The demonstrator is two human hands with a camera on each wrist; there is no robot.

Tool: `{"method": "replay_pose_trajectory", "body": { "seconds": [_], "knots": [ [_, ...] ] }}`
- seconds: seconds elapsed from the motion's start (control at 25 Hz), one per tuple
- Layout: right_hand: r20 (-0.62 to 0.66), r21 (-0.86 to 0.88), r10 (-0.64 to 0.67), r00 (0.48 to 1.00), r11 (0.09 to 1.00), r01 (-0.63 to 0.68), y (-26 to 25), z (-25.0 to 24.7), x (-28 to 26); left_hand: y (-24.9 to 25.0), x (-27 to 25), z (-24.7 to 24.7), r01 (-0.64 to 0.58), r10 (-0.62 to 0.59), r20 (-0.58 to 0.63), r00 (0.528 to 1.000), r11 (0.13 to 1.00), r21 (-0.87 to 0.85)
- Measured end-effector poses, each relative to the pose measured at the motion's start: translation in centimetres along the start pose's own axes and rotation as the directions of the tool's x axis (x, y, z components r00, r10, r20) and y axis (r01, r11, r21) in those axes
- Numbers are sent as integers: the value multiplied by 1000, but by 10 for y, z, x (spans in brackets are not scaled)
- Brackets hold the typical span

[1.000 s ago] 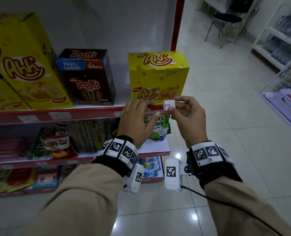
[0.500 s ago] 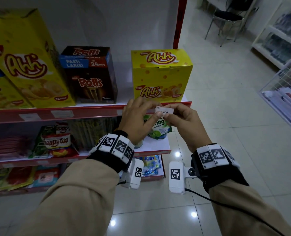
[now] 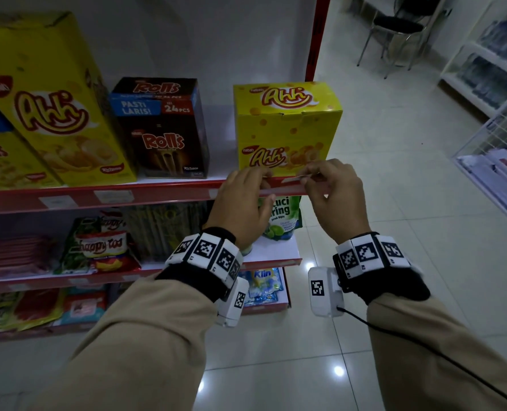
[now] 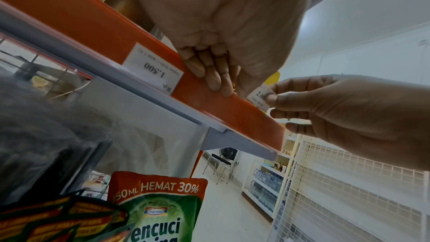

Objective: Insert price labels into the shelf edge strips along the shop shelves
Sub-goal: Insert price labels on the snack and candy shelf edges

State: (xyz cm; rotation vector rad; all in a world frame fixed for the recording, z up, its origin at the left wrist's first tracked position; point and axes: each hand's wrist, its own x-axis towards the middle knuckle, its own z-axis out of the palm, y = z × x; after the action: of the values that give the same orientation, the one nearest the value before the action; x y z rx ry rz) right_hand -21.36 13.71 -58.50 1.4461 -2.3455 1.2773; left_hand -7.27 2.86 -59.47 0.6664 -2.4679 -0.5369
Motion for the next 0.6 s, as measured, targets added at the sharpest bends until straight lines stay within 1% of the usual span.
{"method": "replay_pose_trajectory", "body": {
  "seconds": [0.08,0.12,0.2,0.32,0.44,0.6],
  "knots": [
    [64,-47,-20,998,999,23,2,2,2,2,1,2,32,-32,-3,999,999,-4],
    [84,-60,-33,996,997,38,3,3,2,3,1,3,26,-26,-4,1000,999,19],
    [92,-74,-62,994,995,69,4,4,1,3,1,6,1,0,-9,1000,995,99],
    [104,-134,-91,990,986,104,6,3,0,4,3,10,5,1,-31,1000,983,184],
    [130,-180,-113,985,974,136,10,1,-1,5,5,13,23,-14,-48,999,978,207],
    [133,-196,-116,984,970,141,11,3,1,5,2,12,11,5,-74,997,978,207]
  ]
}}
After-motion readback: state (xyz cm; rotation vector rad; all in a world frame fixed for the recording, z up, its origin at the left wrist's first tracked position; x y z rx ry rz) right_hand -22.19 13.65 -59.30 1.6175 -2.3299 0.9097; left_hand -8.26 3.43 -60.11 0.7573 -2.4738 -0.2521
